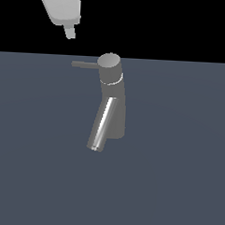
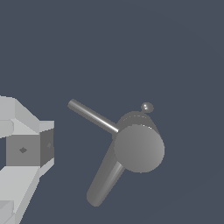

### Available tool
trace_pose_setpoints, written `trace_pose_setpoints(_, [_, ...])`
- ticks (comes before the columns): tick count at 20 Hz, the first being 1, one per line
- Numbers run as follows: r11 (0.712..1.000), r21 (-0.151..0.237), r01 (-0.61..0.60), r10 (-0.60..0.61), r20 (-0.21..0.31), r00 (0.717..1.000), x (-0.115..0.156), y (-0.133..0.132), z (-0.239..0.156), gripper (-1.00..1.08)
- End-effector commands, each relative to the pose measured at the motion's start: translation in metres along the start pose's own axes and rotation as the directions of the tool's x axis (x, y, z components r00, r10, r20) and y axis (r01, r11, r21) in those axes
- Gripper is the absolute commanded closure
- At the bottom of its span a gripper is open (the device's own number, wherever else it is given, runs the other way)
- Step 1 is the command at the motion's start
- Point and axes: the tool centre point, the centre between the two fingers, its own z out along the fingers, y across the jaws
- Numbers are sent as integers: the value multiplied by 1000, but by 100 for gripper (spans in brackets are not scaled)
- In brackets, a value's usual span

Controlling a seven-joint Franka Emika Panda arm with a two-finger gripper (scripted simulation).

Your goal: Turn on the faucet by rotating a designated handle.

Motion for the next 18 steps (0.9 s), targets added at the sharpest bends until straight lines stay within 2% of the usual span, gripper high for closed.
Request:
trace_pose_setpoints(1, [998,14,-54,54,-14,998,0,-6,9,108])
trace_pose_setpoints(9, [978,55,-201,204,-52,978,4,-24,33,108])
trace_pose_setpoints(18, [937,98,-336,344,-86,935,12,-42,55,108])
